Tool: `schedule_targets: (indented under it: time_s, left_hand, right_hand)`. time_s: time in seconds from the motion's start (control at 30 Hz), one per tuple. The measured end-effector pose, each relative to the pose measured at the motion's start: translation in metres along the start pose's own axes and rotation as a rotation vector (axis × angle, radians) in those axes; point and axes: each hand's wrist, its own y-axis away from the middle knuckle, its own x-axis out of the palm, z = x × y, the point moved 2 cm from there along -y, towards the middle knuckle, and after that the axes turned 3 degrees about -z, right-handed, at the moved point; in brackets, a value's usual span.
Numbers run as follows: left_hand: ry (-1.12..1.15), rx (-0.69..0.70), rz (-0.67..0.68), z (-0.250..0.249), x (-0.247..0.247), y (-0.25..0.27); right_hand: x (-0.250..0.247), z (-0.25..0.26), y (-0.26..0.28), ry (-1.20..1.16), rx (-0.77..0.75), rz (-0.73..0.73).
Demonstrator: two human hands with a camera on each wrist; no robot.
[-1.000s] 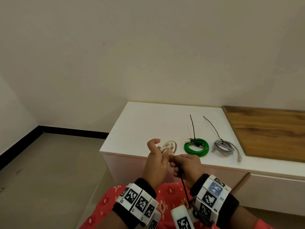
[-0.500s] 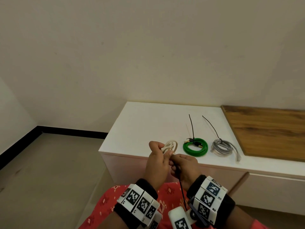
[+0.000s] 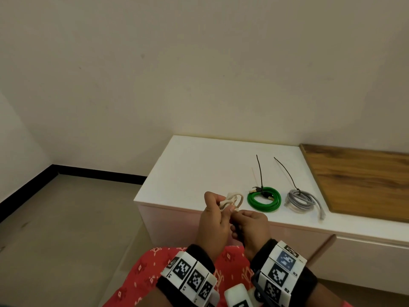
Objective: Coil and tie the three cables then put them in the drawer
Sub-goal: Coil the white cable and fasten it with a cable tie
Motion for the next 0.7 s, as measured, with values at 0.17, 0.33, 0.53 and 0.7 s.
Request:
schedule_targets:
  time_s: [0.17,0.33,0.53,0.7]
  left_hand:
    - [0.033,-0.02,-0.018,0.0,0.003,0.001]
    - [0.108,-0.06,-0.079,-0.002,-0.005,-0.005]
    - [0.106,-0.039,-0.106,-0.001,-0.01,-0.011]
    - [0.121,-0.061,-0.145,0.001,-0.013,-0.012]
  right_hand:
    - [0.0,-0.003,-0.002,-0.094,0.085,-0.004]
    - [0.013,0.003,0.004,-0.305,0.194,0.157]
    - [0.016,0.002,0.008,-0.313,0.151,0.163]
    - [0.019,0.003,0.011,-0.287,0.097,0.201]
